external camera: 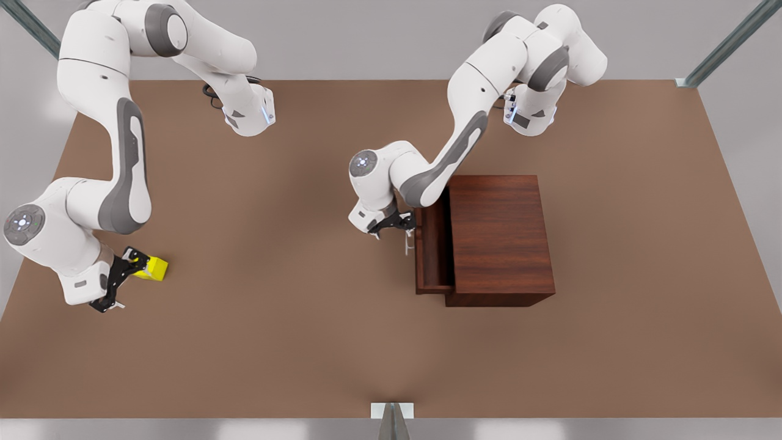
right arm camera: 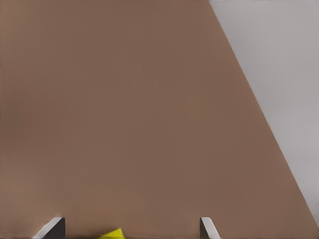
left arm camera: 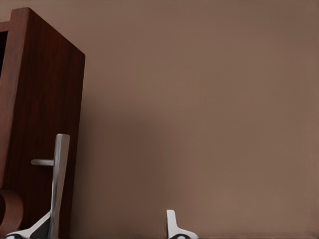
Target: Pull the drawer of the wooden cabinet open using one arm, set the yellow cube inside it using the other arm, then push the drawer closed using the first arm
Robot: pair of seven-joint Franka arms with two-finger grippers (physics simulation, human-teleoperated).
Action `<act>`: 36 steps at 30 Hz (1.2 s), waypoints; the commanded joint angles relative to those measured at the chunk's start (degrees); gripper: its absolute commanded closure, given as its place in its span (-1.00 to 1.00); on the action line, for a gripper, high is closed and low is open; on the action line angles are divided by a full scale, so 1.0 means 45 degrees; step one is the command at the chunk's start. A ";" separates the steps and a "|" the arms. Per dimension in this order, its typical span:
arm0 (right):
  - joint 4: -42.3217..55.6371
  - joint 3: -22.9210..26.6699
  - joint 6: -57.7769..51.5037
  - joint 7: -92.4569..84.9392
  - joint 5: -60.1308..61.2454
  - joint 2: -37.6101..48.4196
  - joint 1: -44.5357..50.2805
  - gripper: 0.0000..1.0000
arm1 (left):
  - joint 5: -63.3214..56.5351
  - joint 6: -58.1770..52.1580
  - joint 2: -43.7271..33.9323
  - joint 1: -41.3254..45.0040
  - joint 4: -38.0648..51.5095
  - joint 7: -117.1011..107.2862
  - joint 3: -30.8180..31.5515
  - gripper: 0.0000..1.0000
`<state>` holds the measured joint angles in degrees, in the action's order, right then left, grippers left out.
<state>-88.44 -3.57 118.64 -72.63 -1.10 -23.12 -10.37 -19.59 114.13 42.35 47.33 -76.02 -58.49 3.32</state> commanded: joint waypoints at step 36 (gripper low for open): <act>-0.4234 0.2590 0.3264 -0.3723 0.0089 -0.0526 0.0059 -1.00 | 0.4860 -0.3956 -0.7399 -0.7939 -0.2931 1.2139 -0.0444 -1.00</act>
<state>-107.54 7.95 133.48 -94.02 -0.71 -25.16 -10.11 2.36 97.13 9.07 11.65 -89.39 -18.10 1.30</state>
